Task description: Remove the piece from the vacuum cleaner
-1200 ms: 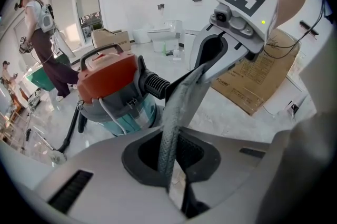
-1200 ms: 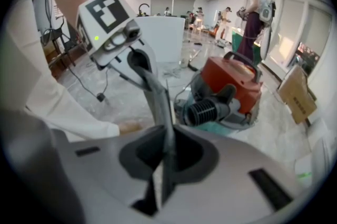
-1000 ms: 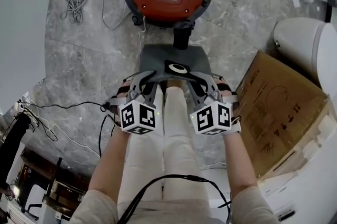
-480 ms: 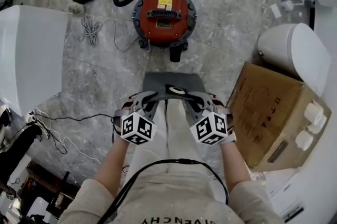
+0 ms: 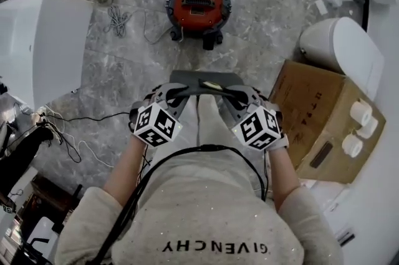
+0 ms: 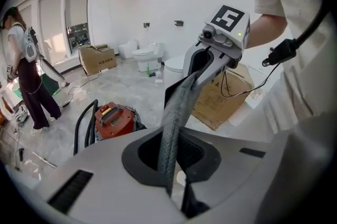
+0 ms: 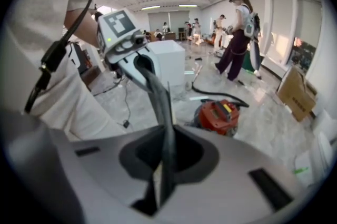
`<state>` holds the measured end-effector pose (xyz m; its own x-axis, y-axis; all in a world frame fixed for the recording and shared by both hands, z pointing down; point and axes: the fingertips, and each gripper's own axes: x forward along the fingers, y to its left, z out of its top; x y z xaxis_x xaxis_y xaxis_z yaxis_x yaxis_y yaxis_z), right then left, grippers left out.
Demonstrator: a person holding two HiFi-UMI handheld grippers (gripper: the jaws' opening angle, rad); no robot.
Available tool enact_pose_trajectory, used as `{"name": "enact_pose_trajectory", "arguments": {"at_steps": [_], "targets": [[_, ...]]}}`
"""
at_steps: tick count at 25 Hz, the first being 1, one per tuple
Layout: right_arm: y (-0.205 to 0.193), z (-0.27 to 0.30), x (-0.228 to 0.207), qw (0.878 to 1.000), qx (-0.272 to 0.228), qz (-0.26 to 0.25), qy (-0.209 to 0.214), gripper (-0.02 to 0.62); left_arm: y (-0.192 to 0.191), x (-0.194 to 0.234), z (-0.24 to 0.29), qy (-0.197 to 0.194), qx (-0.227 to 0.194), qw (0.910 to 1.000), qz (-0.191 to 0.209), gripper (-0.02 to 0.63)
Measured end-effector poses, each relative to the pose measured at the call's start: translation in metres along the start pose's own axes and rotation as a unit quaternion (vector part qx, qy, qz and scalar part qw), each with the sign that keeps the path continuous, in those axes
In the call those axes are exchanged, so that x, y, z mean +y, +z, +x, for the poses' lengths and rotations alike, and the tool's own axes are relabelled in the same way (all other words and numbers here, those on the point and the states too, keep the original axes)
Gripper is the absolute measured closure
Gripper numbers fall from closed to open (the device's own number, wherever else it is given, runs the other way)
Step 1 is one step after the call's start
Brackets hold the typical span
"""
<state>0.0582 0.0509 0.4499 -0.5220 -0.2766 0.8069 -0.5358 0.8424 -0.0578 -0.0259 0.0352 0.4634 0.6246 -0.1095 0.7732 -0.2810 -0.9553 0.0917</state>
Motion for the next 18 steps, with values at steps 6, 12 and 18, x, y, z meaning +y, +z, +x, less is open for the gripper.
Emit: {"name": "enact_pose_trajectory", "arguments": {"at_steps": [6,12,18], "targets": [[0.02,-0.029,0.011,1.0,-0.014,-0.004,0.008,0.558,0.018,-0.011,-0.032,0.004,-0.004,1.0,0.003,0.574],[0.044,-0.058,0.018,0.999,-0.026,-0.008,0.03,0.558,0.04,-0.015,-0.065,-0.003,-0.009,0.9995,0.03,0.573],[0.06,-0.069,0.024,0.998,-0.041,-0.008,0.041,0.558,0.05,-0.012,-0.084,0.01,-0.039,0.999,0.018,0.573]]}}
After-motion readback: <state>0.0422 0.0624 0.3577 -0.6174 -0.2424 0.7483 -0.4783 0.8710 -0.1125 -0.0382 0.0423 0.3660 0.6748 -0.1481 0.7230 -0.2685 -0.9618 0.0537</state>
